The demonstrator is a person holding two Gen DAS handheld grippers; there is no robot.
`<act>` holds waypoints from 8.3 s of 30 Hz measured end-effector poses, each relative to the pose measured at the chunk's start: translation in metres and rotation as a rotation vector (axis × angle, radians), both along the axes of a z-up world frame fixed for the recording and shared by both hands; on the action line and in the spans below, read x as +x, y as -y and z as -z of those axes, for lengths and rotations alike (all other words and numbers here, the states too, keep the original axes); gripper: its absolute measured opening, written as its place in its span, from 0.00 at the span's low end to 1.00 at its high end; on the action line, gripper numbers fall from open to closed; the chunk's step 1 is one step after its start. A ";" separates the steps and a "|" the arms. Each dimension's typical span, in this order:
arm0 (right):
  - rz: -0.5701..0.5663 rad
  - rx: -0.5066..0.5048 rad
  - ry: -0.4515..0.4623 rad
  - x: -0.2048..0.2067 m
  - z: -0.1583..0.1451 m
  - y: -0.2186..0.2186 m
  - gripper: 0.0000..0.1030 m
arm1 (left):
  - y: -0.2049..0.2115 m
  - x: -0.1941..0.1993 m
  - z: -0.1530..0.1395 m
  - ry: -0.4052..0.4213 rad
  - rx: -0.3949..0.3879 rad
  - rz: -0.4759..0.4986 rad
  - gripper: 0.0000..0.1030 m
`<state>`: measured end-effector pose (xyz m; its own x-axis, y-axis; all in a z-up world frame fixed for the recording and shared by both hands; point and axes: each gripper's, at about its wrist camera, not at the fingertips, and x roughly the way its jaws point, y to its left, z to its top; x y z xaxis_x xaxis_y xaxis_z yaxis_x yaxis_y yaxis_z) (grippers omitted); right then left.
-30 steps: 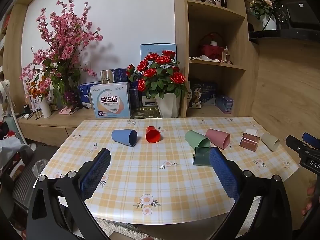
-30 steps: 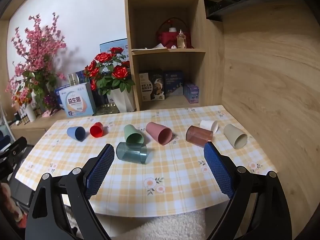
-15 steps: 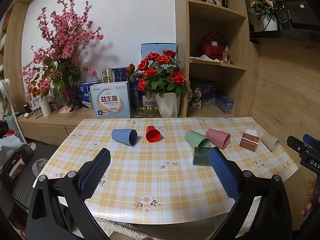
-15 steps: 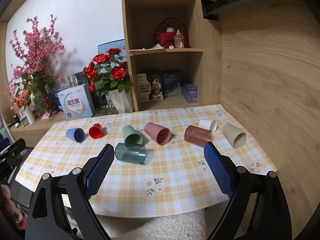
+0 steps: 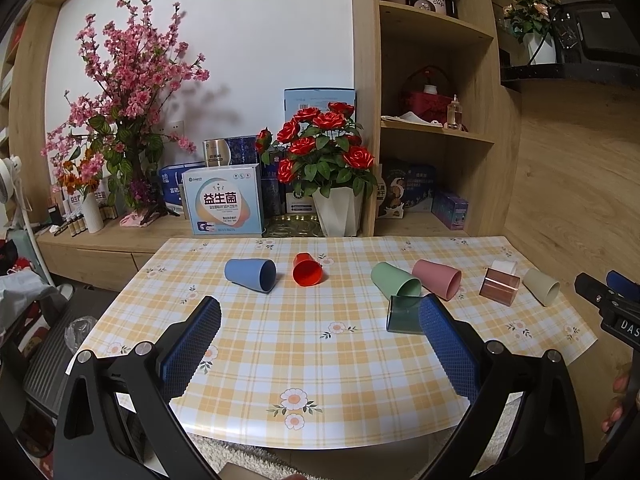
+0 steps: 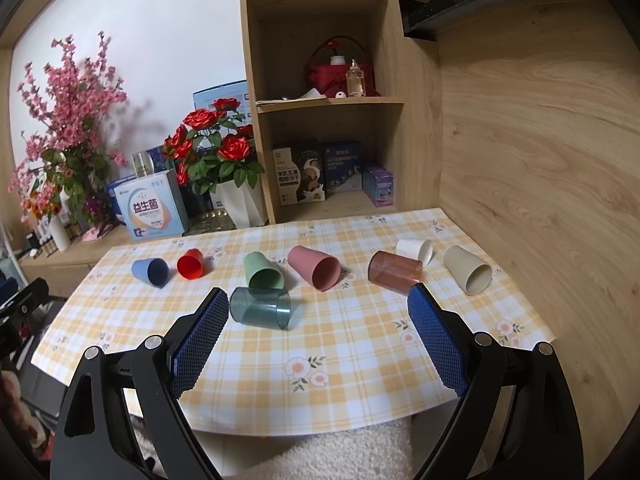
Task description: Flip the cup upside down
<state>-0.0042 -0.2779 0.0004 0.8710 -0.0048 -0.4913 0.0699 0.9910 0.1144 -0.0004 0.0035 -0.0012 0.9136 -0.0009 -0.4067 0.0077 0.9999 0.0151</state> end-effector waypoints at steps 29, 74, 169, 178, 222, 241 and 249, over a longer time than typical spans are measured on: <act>0.001 0.003 -0.002 0.000 -0.001 0.001 0.85 | -0.004 0.002 0.001 -0.013 -0.009 -0.005 0.94; 0.043 0.073 -0.234 0.088 0.089 0.110 0.85 | -0.028 0.120 0.055 -0.216 -0.048 0.129 0.94; -0.437 0.159 -0.729 0.344 0.116 -0.203 0.65 | -0.205 0.144 0.113 -0.372 -0.282 -0.203 0.94; -0.436 0.109 -0.753 0.331 0.152 -0.232 0.65 | -0.217 0.144 0.118 -0.378 -0.298 -0.221 0.94; -0.492 0.117 -0.745 0.238 0.186 -0.224 0.67 | -0.203 0.156 0.140 -0.494 -0.274 -0.237 0.94; -0.374 0.221 -0.389 0.198 0.131 -0.115 0.85 | -0.141 0.187 0.140 -0.637 -0.364 -0.041 0.75; -0.240 0.167 -0.318 0.184 0.134 -0.057 0.85 | -0.082 0.229 0.158 -0.798 -0.433 0.062 0.71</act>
<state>0.1798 -0.2209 -0.1334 0.6429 0.2816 -0.7123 -0.1024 0.9532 0.2845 0.2284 0.0858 -0.1591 0.3537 -0.3404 -0.8712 -0.0916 0.9143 -0.3945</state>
